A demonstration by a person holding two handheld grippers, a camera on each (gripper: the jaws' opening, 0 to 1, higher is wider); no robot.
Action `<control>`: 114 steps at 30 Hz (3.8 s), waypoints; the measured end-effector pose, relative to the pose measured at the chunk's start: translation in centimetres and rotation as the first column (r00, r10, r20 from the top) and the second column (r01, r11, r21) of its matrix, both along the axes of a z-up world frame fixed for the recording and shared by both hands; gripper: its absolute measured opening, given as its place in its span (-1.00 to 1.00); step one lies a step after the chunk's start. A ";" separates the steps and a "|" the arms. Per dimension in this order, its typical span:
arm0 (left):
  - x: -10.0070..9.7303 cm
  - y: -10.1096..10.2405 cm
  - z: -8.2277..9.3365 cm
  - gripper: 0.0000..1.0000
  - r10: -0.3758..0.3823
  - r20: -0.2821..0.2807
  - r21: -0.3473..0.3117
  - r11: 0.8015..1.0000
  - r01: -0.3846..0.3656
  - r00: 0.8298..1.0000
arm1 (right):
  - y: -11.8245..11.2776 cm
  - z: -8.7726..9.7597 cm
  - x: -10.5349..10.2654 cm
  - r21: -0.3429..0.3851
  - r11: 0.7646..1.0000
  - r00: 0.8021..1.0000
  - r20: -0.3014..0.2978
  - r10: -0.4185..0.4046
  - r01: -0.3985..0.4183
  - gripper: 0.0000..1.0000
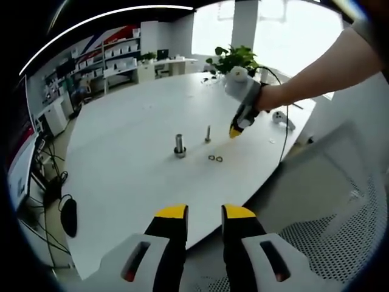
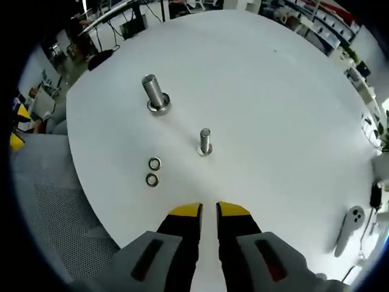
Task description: Place the washer onto the threaded stud by aligning its center hole with the stud, sliding it down to the base, and recovering from edge contact or off-axis alignment until the washer reaches the visible bottom stop.
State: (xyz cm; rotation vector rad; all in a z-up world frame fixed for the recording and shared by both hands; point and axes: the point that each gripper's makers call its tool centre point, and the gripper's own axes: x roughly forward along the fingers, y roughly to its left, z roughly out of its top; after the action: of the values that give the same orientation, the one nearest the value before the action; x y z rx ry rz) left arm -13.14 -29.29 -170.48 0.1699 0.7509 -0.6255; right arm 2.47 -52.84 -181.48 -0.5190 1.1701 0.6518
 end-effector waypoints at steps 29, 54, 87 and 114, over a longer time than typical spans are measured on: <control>-0.1 -0.3 0.1 -0.47 0.008 -0.008 -0.033 0.999 -0.008 1.000 | -11.1 2.0 -7.9 -0.119 0.969 0.976 0.011 -0.218 0.217 -0.50; 0.1 1.5 -0.9 -0.48 0.090 -0.035 0.054 0.995 -0.088 0.995 | -15.5 -3.8 -8.0 -0.080 0.996 0.995 -0.089 -0.046 0.039 -0.54; 0.1 2.6 -1.3 -0.47 0.130 -0.042 0.102 0.987 -0.125 0.991 | -15.0 -3.7 -7.8 -0.144 0.977 0.982 -0.130 0.136 -0.154 -0.73; 0.3 2.8 -1.2 -0.47 0.142 -0.031 0.109 0.984 -0.138 0.989 | -3.2 1.3 -0.4 0.133 0.978 0.986 0.054 0.156 -0.162 -0.75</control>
State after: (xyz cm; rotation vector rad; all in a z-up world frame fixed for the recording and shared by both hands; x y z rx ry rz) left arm -12.82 -26.46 -171.72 0.2013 0.8263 -0.4563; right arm 2.07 -56.09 -180.18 -0.5109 1.0416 0.8489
